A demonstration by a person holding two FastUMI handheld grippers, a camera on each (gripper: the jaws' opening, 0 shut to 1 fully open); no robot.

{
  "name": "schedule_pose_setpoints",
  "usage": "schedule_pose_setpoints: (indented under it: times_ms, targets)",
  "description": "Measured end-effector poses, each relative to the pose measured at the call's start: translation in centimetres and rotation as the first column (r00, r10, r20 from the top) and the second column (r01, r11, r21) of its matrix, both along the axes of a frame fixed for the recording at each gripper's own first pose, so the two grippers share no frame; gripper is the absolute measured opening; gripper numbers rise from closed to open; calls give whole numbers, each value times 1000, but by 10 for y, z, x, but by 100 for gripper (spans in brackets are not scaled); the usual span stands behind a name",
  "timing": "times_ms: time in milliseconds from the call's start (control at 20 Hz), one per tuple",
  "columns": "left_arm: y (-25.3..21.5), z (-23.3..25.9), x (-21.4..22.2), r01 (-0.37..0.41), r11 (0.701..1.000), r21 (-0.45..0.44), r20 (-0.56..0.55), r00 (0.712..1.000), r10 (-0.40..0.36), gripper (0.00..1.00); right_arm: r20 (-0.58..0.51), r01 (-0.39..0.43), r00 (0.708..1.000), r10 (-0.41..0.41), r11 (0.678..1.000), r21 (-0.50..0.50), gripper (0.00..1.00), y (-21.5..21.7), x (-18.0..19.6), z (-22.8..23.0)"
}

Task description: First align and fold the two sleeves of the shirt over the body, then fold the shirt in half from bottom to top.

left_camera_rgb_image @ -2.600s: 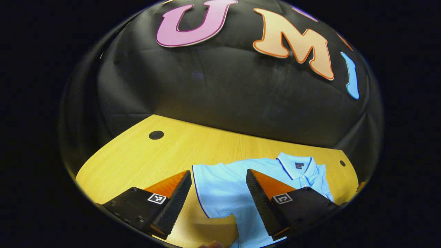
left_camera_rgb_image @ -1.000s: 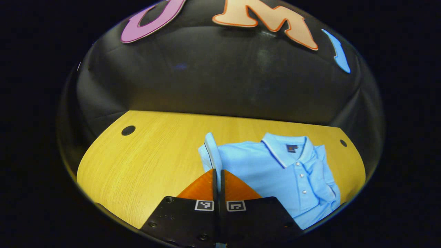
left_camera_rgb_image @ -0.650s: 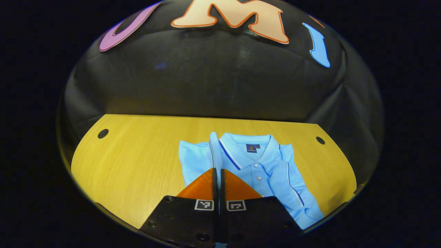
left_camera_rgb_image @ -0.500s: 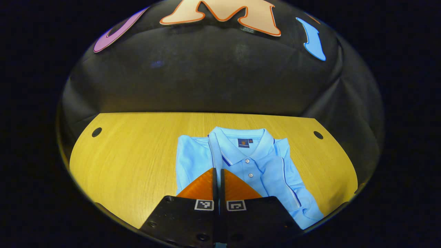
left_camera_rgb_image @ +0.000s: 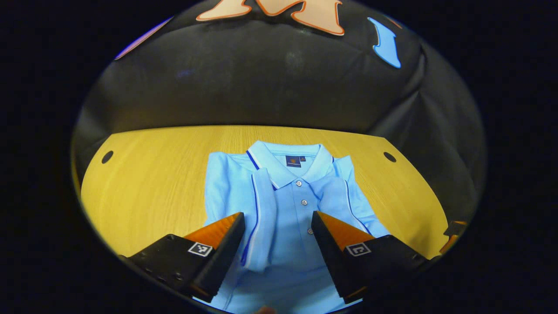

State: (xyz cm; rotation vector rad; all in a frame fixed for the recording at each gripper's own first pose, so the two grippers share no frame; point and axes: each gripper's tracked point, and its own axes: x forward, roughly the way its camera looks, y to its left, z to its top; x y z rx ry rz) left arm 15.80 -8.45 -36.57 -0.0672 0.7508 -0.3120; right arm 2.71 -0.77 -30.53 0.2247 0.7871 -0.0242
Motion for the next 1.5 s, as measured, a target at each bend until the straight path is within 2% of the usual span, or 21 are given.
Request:
schedule_pose_setpoints:
  times_ms: [100, 300, 350, 650, 950, 1150, 1300, 1500]
  targets:
    - [8, 27, -16, -4, 1000, -21, 50, 999, 5, 97, 18, -10, 1000, 10, 999, -35, 97, -4, -7, 5]
    - [39, 75, -60, -86, 996, -20, 115, 989, 88, 99, 61, -84, 994, 87, 995, -51, 97, 1, -31, 25]
    - [43, 86, -71, -93, 995, -30, 132, 987, 96, 96, 74, -90, 993, 95, 994, -59, 98, 0, -37, 31]
    - [76, 122, -144, -122, 992, 16, 197, 973, 117, 96, 99, -137, 984, 146, 987, -87, 97, -2, -84, 52]
    - [101, 111, -216, -112, 990, 84, 175, 980, 96, 96, 81, -143, 985, 152, 984, -108, 98, -13, -128, 50]
    - [110, 90, -262, -132, 988, 81, 105, 987, 123, 96, 39, -156, 986, 163, 977, -143, 97, -20, -159, 36]
    - [113, 73, -292, -121, 988, 93, 60, 992, 115, 96, -2, -166, 986, 168, 973, -159, 98, -24, -185, 22]
    - [123, 45, -321, -111, 983, 145, 13, 994, 110, 96, -65, -177, 984, 168, 968, -177, 98, -27, -217, -2]
